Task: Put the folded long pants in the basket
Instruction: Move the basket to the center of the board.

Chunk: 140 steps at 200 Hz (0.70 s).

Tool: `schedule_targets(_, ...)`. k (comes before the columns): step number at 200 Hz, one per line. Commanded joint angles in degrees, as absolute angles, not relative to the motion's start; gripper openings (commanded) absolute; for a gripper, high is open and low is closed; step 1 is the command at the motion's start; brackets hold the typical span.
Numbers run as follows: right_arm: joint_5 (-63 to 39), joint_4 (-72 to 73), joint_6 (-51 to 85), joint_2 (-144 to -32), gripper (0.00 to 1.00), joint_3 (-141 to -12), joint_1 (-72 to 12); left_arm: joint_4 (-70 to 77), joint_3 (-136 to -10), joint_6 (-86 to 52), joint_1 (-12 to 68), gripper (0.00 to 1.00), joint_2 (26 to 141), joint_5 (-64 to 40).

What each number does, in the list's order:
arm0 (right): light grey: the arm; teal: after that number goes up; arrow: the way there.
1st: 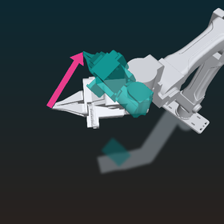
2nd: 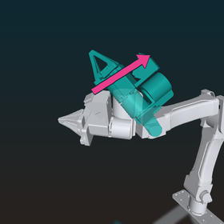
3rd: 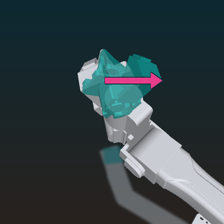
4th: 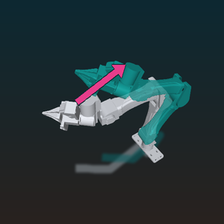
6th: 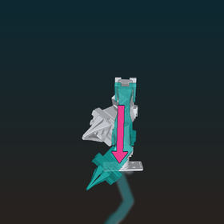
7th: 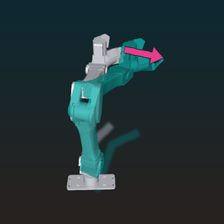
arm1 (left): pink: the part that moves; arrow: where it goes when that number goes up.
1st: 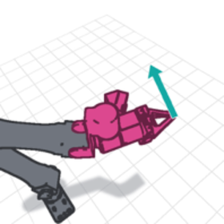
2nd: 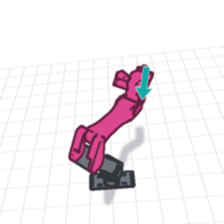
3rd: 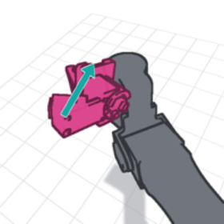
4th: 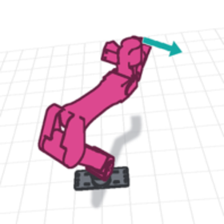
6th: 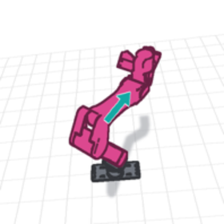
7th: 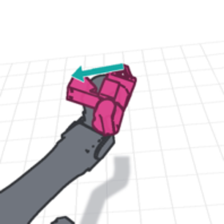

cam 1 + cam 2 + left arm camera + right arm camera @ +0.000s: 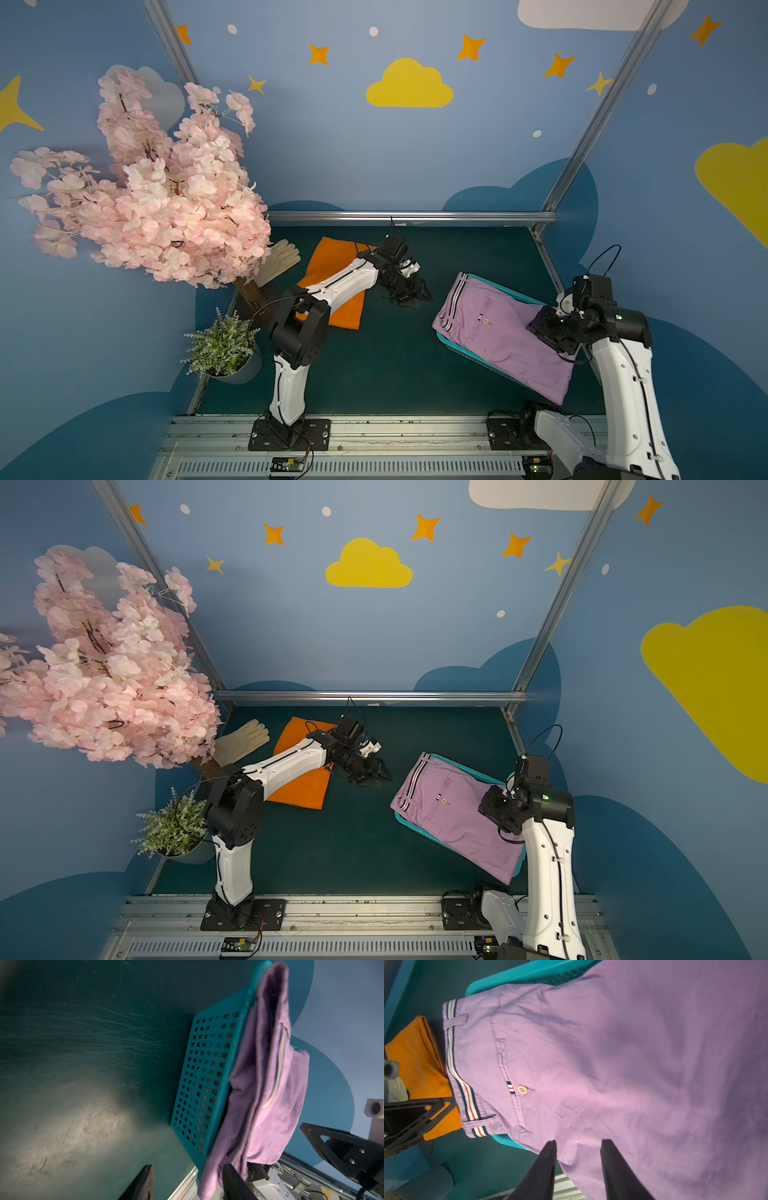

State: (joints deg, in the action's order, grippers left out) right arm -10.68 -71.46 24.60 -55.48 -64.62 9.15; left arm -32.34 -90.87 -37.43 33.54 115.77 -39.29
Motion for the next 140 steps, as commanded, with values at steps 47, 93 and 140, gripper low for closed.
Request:
schedule_targets(47, -15.29, -66.51, 24.25, -56.95, 0.43, -64.31, 8.9, -7.43, -84.84, -48.4, 35.35, 0.56, 118.77, -51.31)
schedule_targets(93, -16.79, -65.51, 24.63, -57.78, 0.43, -63.61, 8.88, -0.79, -84.62, -53.22, 37.61, 0.47, 122.46, -53.84)
schedule_targets(140, -16.7, -65.14, 24.56, -56.98, 0.43, -62.32, 8.79, -1.1, -83.53, -53.46, 38.37, 0.26, 123.2, -52.14)
